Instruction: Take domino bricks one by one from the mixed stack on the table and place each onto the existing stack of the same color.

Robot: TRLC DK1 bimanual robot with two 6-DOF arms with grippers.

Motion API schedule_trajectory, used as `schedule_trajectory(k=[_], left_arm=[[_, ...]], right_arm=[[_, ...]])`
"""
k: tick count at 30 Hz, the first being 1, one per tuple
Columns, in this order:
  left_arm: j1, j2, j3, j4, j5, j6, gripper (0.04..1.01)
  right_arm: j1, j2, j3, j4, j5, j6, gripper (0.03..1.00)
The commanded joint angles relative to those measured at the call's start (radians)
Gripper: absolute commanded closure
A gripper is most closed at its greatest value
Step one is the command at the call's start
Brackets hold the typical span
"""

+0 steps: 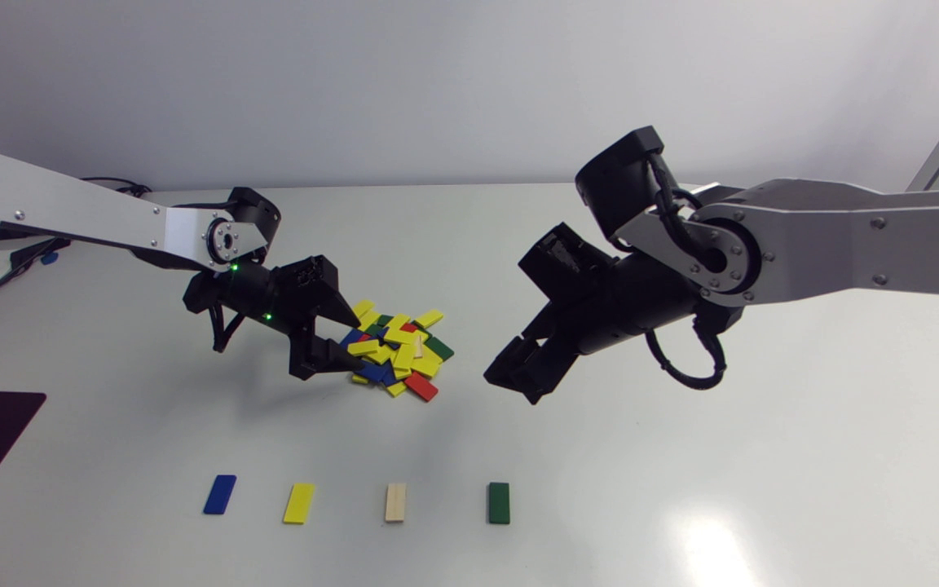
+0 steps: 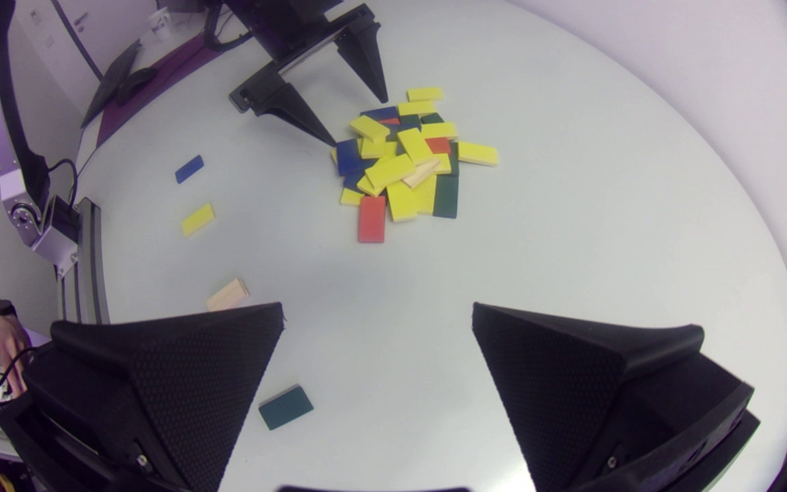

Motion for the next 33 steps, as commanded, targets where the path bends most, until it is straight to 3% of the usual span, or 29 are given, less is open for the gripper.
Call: schedule_trajectory(k=[1,24,29,33], left_arm=[[-0.003,0.031,0.02,-0.02,0.014,0.051,0.131],[-0.003,0.12,0.155,-0.172,0.014,0.14,0.164],[-0.005,0.143,0.182,-0.201,0.014,0.157,0.197],[-0.002,0.16,0.222,-0.264,0.016,0.192,0.31]], right_arm=[[-0.005,0.029,0.018,0.012,-0.009,-0.018,0.066],[-0.005,0.03,0.014,0.017,-0.007,-0.012,0.066],[-0.005,0.036,0.015,0.018,-0.007,-0.012,0.066],[-0.005,0.041,0.02,0.017,-0.007,-0.01,0.066]])
